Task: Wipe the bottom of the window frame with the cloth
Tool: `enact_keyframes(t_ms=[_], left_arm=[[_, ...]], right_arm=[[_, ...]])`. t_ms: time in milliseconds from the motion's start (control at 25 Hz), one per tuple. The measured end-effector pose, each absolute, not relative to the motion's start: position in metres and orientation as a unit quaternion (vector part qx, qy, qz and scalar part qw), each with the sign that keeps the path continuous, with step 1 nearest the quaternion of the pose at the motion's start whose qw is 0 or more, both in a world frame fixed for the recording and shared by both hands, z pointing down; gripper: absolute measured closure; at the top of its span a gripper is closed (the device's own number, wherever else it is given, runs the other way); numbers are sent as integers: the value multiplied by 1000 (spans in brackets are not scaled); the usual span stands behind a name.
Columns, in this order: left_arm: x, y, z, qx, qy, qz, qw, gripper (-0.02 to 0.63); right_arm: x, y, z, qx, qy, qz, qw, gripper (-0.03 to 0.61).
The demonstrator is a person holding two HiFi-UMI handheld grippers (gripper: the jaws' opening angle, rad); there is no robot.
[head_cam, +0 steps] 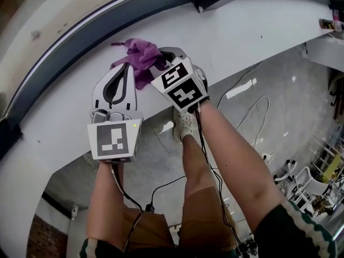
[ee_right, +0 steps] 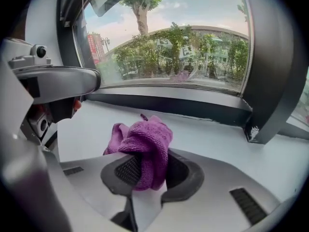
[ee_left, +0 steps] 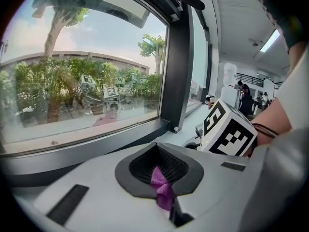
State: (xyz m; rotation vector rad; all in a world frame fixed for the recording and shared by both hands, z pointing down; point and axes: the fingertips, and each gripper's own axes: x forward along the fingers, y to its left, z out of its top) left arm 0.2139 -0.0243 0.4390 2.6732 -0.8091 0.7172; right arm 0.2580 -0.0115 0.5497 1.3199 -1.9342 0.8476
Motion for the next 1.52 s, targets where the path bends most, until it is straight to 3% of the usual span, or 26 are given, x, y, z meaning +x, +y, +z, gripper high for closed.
enact_keyframes(t_ms=[360,880,1160,1520], left_arm=[[276,-15,454,925,-256,250,129,604],[274,-11,457,934,-233,235,132,604],[376,7,458,939,-208,240,128,604],[390,12,465,938,-214,234,141,604]], right_arm=[[331,0,559,526,-720,322,319,468],[332,1,553,550,-702,313,326,468],[429,22,562,566,-689,316,325,468],[456,23,562,591,-668,326,313,468]])
